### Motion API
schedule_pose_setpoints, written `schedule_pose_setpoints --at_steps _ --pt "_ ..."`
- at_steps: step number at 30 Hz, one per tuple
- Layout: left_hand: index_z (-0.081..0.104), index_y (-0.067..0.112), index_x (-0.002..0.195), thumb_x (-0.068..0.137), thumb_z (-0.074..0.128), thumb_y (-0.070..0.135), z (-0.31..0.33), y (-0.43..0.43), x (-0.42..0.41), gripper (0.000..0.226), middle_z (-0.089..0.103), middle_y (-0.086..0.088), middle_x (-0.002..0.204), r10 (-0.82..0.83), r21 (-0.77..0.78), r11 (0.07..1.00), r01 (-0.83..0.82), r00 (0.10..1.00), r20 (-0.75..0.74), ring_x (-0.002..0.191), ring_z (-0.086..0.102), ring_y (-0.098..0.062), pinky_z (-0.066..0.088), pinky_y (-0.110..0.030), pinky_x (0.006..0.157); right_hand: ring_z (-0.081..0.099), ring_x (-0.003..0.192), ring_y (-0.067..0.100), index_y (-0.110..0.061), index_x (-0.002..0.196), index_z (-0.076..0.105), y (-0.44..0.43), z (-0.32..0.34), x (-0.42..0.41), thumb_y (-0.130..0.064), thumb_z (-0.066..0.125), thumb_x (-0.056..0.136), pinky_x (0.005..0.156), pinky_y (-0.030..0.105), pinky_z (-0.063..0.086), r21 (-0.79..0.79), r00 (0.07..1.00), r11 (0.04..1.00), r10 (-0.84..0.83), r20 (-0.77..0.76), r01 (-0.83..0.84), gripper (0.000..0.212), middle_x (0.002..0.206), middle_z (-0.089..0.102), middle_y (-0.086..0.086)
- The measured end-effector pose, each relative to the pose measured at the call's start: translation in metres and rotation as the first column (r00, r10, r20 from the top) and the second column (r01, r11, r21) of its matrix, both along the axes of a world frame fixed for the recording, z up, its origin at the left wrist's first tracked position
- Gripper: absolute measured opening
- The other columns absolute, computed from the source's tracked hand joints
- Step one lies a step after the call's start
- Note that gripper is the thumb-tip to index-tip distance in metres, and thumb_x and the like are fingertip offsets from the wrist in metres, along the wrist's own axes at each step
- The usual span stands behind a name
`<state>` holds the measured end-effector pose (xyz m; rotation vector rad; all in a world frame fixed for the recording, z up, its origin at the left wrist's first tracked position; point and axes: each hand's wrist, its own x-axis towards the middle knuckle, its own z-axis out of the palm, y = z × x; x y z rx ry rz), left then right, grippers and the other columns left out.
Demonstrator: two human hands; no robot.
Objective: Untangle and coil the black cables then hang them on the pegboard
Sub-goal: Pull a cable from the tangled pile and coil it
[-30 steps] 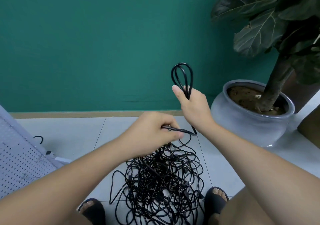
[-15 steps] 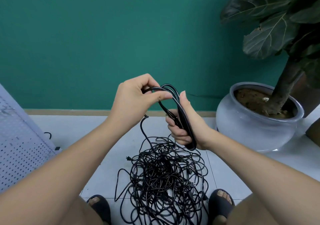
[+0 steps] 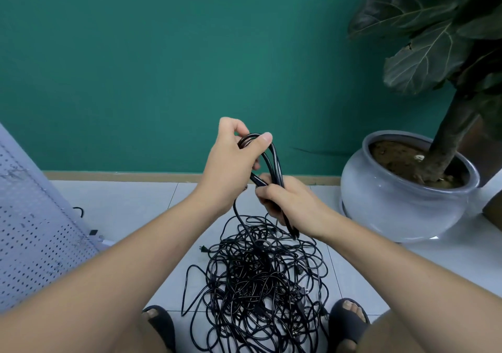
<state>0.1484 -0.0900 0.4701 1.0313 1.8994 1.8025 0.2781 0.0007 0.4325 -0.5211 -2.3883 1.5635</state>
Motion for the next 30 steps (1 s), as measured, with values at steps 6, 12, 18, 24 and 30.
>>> schedule_pose_setpoints --at_steps 6,12,18,24,30 --pt "0.050 0.015 0.100 0.107 0.065 0.028 0.007 0.007 0.004 0.021 0.034 0.006 0.065 -0.051 0.132 0.991 0.018 0.967 0.248 0.050 0.027 -0.012 0.037 -0.019 0.045 0.059 0.076 0.019 -0.048 0.115 0.058 -0.007 -0.004 -0.012 -0.033 0.068 0.100 0.075 0.036 0.050 0.109 0.999 0.994 -0.029 -0.029 0.032 0.024 0.083 0.069 -0.004" --pt "0.057 0.012 0.098 0.111 0.054 0.047 0.010 0.018 0.002 0.036 0.029 0.010 0.057 0.011 0.155 0.986 -0.069 0.936 0.351 0.045 0.020 -0.010 0.022 -0.021 0.040 0.055 0.081 0.017 -0.029 0.077 0.063 -0.016 -0.004 -0.023 -0.043 0.060 0.095 0.084 0.043 0.049 0.168 0.993 0.980 -0.111 0.036 0.103 0.023 0.083 0.066 -0.007" --pt "0.056 0.011 0.102 0.110 0.054 0.049 0.013 0.021 -0.004 0.039 0.029 0.008 0.059 0.020 0.146 0.986 -0.074 0.939 0.344 0.045 0.021 -0.011 0.023 -0.022 0.041 0.058 0.086 0.006 -0.028 0.087 0.064 -0.016 0.000 -0.022 -0.040 0.057 0.103 0.080 0.029 0.042 0.144 0.995 0.985 -0.093 -0.023 0.096 0.021 0.099 0.066 -0.002" --pt "0.058 0.012 0.102 0.110 0.049 0.056 0.011 0.023 -0.008 0.045 0.031 0.005 0.065 -0.021 0.129 0.992 -0.016 0.960 0.278 0.051 0.026 -0.015 0.030 -0.026 0.047 0.065 0.083 0.021 -0.017 0.073 0.061 -0.012 -0.002 -0.017 -0.038 0.054 0.109 0.085 0.043 0.048 0.088 0.994 0.991 -0.106 0.006 0.105 0.042 0.076 0.074 -0.002" --pt "0.060 0.008 0.127 0.111 0.035 0.063 -0.018 0.024 -0.008 0.062 0.073 -0.014 0.094 -0.186 0.122 0.981 0.150 0.904 0.384 0.078 0.070 -0.024 0.056 -0.038 0.072 0.070 0.061 0.028 0.004 0.066 0.060 -0.001 0.001 -0.010 -0.028 0.054 0.106 0.092 0.055 0.060 -0.049 0.980 0.987 -0.160 -0.121 0.155 0.052 0.055 0.061 0.013"
